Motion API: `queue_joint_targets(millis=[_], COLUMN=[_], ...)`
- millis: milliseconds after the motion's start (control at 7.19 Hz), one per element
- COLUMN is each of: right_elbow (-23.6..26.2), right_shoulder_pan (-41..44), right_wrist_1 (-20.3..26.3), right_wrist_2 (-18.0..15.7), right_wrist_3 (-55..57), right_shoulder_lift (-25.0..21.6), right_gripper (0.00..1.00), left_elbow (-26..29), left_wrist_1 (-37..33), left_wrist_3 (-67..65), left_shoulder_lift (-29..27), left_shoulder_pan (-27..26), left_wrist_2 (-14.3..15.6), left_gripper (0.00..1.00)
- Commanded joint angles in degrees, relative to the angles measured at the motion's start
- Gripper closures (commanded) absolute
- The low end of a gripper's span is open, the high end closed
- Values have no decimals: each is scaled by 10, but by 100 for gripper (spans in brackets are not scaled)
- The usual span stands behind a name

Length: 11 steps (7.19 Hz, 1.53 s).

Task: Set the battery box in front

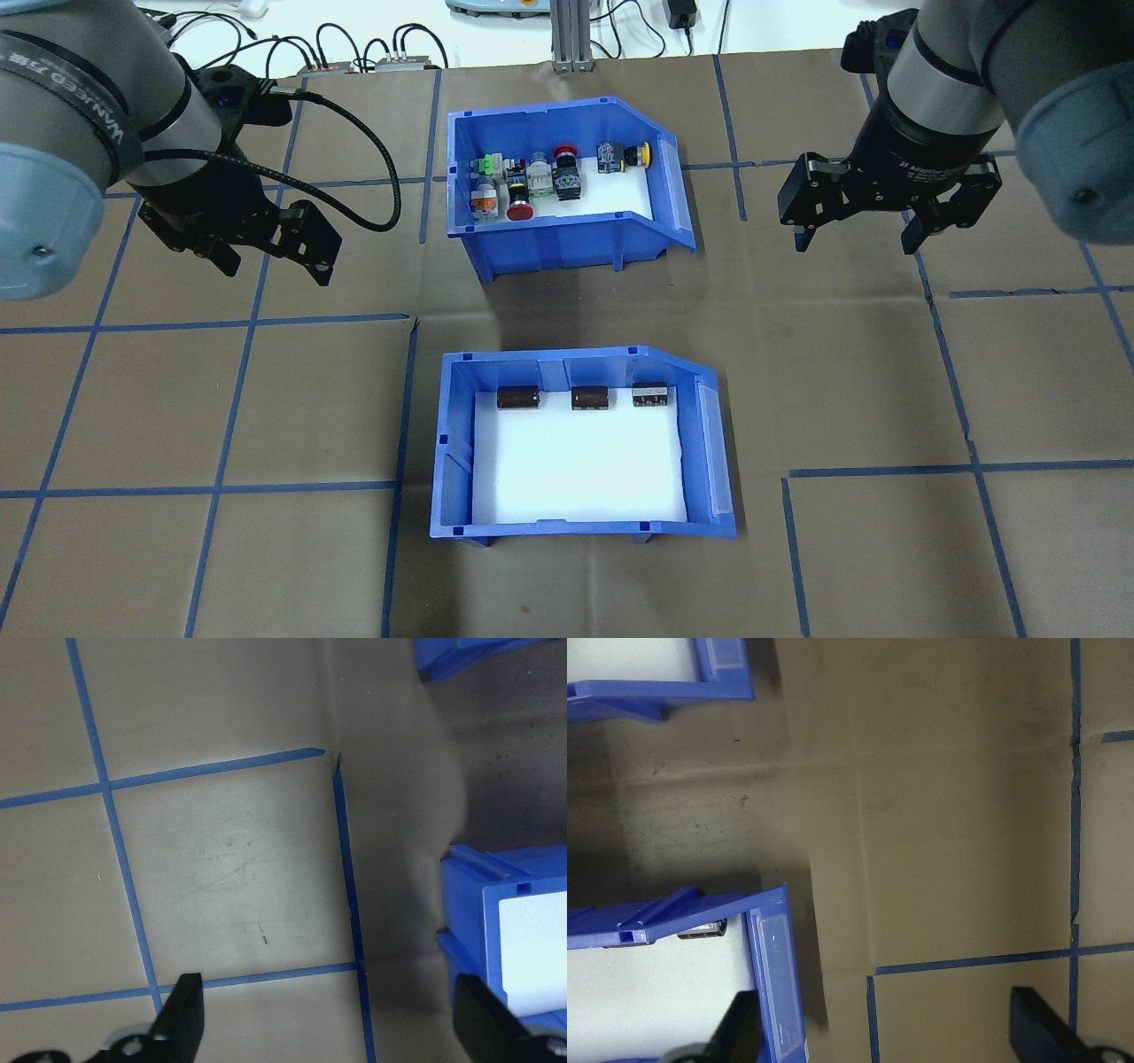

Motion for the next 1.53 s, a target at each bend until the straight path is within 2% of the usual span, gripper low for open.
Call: queue_joint_targets(millis=[0,557,696,835,1113,1391], right_elbow=[0,-8,-8,-9,-8,-11], right_shoulder_pan=[0,1,2,2,2,2], right_wrist_1=[-1,-1,-1,0,-3,-12], right_wrist_2=[0,-3,-3,-3,-3,-2], right_wrist_3=[0,-1,-1,-2,-6,-93], right_shoulder_lift=[0,4,4,7,10,30], right_gripper=[0,0,0,0,0,0], left_elbow=[0,-3,-8,-18,-35,-76], left_wrist_1=[0,0,0,0,3,4], left_wrist_3=[2,-5,-6,-40,-201,-350], left_shoulder_lift=[-1,4,12,17,23,51], left_shoulder_pan=[1,0,0,0,0,-18], left_wrist_2=[0,-12,-45,-48,-43,-42], left_gripper=[1,1,2,4,6,6])
